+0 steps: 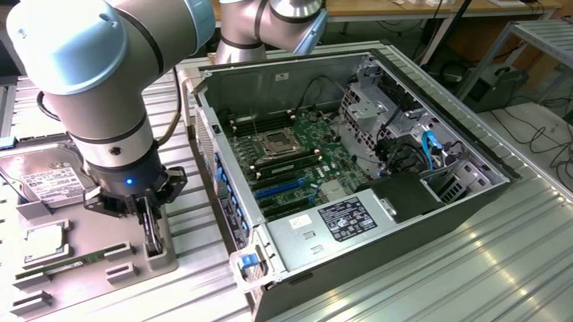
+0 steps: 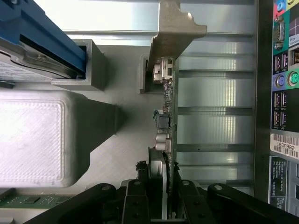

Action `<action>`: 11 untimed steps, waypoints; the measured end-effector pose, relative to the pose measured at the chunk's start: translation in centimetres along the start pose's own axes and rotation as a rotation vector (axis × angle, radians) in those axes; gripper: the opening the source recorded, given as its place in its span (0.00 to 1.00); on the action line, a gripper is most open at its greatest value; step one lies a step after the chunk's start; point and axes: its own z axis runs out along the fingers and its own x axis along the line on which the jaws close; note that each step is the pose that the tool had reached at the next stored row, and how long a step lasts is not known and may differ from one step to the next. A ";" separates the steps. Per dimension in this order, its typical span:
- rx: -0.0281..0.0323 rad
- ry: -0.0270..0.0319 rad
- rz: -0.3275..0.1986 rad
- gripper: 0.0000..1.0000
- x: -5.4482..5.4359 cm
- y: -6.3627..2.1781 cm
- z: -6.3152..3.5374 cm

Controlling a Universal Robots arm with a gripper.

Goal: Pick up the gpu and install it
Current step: 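Pick up the gpu and move the gpu toward the slot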

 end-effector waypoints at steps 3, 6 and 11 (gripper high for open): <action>0.0000 -0.0001 0.000 0.28 0.0 0.00 0.00; -0.0001 -0.0001 0.000 0.28 0.0 0.00 0.01; -0.0007 -0.0006 0.000 0.28 0.0 0.01 -0.05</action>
